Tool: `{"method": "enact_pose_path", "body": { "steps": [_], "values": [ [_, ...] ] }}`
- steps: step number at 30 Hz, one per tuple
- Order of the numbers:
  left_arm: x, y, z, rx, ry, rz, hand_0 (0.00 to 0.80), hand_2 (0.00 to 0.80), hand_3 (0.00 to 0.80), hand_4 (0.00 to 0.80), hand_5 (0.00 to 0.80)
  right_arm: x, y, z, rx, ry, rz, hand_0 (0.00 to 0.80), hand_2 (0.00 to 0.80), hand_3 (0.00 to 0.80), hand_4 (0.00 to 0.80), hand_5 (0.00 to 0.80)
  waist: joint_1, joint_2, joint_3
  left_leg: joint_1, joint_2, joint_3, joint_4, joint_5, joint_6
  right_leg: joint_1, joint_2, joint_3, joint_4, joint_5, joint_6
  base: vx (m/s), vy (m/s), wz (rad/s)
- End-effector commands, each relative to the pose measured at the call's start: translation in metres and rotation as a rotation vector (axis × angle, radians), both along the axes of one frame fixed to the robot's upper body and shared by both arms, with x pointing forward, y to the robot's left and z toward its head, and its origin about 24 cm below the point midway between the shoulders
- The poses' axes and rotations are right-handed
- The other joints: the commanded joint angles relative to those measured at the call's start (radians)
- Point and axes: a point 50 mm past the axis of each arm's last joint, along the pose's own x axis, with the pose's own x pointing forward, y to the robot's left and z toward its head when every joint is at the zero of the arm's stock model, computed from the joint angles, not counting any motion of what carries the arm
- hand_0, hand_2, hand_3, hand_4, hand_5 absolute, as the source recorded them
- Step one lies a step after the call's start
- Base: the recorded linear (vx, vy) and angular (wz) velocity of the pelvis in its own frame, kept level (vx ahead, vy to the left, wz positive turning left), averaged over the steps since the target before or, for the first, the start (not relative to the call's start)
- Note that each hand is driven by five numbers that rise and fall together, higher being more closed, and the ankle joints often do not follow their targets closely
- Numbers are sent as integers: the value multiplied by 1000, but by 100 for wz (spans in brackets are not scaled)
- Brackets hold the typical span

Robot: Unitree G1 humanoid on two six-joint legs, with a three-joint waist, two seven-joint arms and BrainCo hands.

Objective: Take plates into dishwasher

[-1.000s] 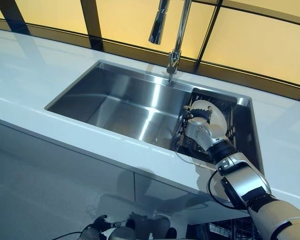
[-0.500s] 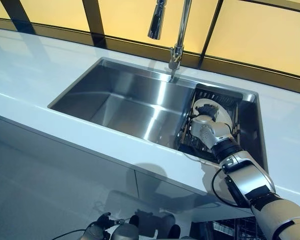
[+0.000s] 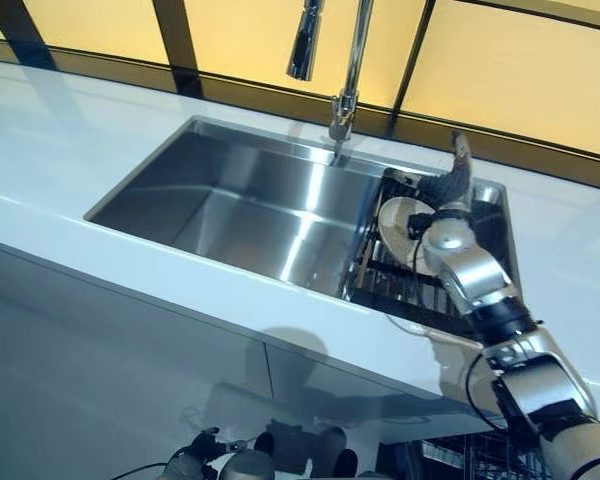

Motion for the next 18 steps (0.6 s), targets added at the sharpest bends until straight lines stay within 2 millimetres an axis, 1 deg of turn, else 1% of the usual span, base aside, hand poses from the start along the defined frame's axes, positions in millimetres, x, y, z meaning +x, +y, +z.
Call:
{"method": "enact_pose_path", "body": {
  "steps": [1,5,6,7,9,11,12,14,18],
  "values": [
    [-4,2,-1,19,28,-87,0,0,0,0,0,-15,-18,38,-290,-121,-14,0,0,0,0,0,-10,-18,-45,-21,-18,124,64,-85,22,-18,11,39,97,-94,30,-61,-10,-23],
    [0,11,3,29,14,-69,0,0,0,0,0,-23,-35,51,-575,9,-14,0,0,0,0,0,-27,-32,-52,-11,-18,144,46,-87,29,-20,13,57,87,-85,42,-49,9,-17],
    [0,12,3,29,12,-67,0,0,0,0,0,-24,-35,52,-597,24,-6,0,0,0,0,0,-28,-32,-53,-10,-18,145,43,-86,30,-20,14,59,86,-84,43,-43,24,-22],
    [1,15,4,31,9,-59,0,0,0,0,0,-26,-38,56,-646,73,19,0,0,0,0,0,-33,-36,-54,-7,-17,151,39,-85,30,-21,14,63,83,-81,46,-55,31,-16],
    [3,21,7,39,5,-36,0,0,0,0,0,-32,-43,59,-729,213,102,0,0,0,0,0,-48,-47,-59,-2,-16,165,20,-80,32,-27,18,74,77,-73,52,-80,44,-10],
    [4,26,8,48,4,-14,0,0,0,0,0,-36,-45,59,-727,309,184,0,0,0,0,0,-57,-56,-59,4,-17,174,9,-76,34,-30,19,80,76,-68,54,-58,31,-7],
    [4,26,9,49,4,-12,0,0,0,0,0,-36,-45,58,-729,318,193,0,0,0,0,0,-58,-57,-59,5,-17,175,7,-76,35,-30,20,81,76,-68,55,-46,14,-9],
    [3,30,9,60,2,2,0,0,0,0,0,-36,-45,56,-725,392,254,0,0,0,0,0,-62,-65,-58,6,-18,179,2,-75,36,-32,21,84,75,-63,58,-59,0,-14],
    [3,36,11,76,1,10,0,0,0,0,0,-33,-43,51,-723,513,352,0,0,0,0,0,-59,-78,-58,7,-20,184,-9,-70,39,-35,21,81,69,-53,65,-63,3,-13]
  ]
}}
